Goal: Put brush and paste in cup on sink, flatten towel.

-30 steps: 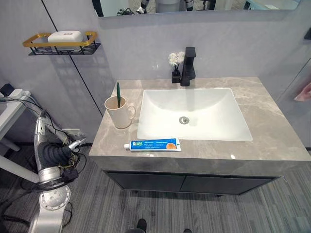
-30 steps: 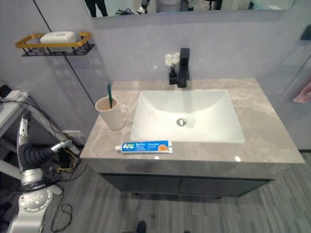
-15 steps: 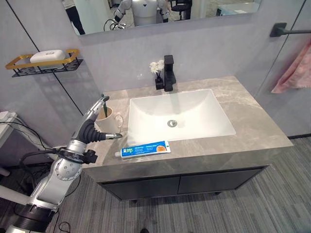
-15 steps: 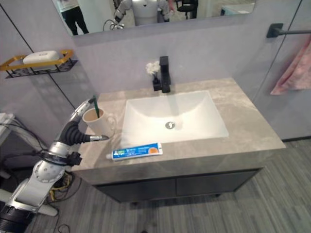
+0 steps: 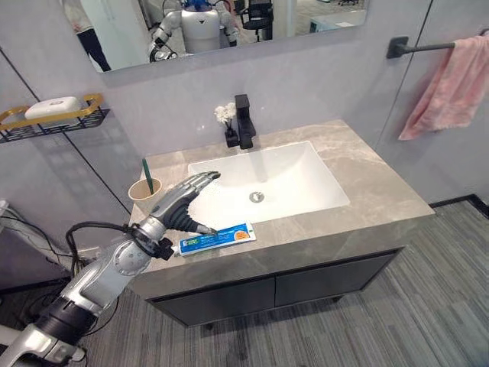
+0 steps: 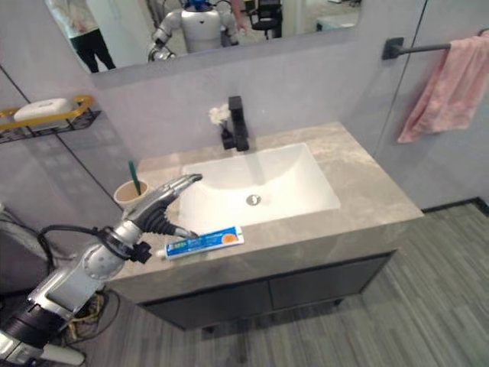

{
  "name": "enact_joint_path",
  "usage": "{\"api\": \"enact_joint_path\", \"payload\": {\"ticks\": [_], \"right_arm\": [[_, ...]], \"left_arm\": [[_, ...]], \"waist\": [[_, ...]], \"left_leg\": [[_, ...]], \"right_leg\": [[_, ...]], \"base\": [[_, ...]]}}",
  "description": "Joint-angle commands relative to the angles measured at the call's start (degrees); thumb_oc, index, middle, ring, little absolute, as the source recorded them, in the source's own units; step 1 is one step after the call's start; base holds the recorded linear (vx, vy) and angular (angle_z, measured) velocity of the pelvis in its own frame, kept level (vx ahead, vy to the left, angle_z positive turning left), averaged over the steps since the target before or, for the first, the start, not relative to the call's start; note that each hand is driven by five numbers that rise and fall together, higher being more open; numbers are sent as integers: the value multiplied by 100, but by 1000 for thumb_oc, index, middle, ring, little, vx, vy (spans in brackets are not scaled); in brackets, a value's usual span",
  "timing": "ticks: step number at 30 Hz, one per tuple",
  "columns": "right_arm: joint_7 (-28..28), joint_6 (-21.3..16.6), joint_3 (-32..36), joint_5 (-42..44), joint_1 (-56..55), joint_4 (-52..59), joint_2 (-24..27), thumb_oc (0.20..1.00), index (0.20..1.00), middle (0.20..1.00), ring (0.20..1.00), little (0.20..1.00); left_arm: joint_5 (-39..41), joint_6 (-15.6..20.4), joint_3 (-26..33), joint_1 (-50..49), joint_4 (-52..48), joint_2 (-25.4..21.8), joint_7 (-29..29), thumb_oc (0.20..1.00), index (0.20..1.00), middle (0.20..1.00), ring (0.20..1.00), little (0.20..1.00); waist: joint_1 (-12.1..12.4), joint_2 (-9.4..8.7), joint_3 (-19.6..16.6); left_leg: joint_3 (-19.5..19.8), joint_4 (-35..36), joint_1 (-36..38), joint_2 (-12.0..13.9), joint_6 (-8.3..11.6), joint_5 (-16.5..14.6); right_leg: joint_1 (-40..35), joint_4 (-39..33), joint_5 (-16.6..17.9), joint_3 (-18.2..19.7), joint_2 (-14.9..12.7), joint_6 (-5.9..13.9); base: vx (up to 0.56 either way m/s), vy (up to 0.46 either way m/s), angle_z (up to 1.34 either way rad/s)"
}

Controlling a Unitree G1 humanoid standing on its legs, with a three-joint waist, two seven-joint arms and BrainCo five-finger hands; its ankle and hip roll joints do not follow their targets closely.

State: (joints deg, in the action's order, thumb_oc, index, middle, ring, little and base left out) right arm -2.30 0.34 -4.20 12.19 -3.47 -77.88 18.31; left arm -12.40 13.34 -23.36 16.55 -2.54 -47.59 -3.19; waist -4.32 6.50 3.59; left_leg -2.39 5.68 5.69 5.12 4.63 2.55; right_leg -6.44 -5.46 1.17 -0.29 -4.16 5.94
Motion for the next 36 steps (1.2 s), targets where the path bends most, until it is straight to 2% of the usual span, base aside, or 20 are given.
{"api": "enact_joint_path", "payload": {"ticks": [1, 19, 30, 36], "right_arm": [[12, -20, -144, -46, 275, -140, -49, 1000, 1000, 1000, 1000, 1000], [77, -11, -155, -59, 303, -143, 14, 1000, 1000, 1000, 1000, 1000], [97, -10, -165, -90, 306, -137, 35, 1000, 1000, 1000, 1000, 1000], [120, -10, -169, -86, 287, -95, 10, 1000, 1000, 1000, 1000, 1000]], "left_arm": [[-145, 131, 109, 590, 139, -399, 21, 1000, 1000, 1000, 1000, 1000], [-299, -86, -410, 861, 1285, -331, 191, 1000, 1000, 1000, 1000, 1000], [-410, -228, -320, 631, 1789, -269, 233, 1000, 1000, 1000, 1000, 1000], [-98, -312, 2, 361, 1836, -128, 259, 1000, 1000, 1000, 1000, 1000]], "waist": [[-98, -388, 139], [-234, -317, 227], [-212, -332, 280], [-178, -353, 293]], "left_leg": [[159, -69, 248, -202, -70, -879], [-88, -78, 142, -238, -120, -885], [-84, -79, 98, -237, -123, -861], [-48, -74, 113, -234, -120, -863]], "right_leg": [[-87, 46, -531, -110, -258, 317], [194, 46, -421, 154, -285, 396], [210, 46, -427, 137, -283, 393], [174, 46, -434, 90, -292, 386]], "base": [[4, 15, -10], [-7, 9, -9], [-1, 2, -4], [0, 0, 0]]}}
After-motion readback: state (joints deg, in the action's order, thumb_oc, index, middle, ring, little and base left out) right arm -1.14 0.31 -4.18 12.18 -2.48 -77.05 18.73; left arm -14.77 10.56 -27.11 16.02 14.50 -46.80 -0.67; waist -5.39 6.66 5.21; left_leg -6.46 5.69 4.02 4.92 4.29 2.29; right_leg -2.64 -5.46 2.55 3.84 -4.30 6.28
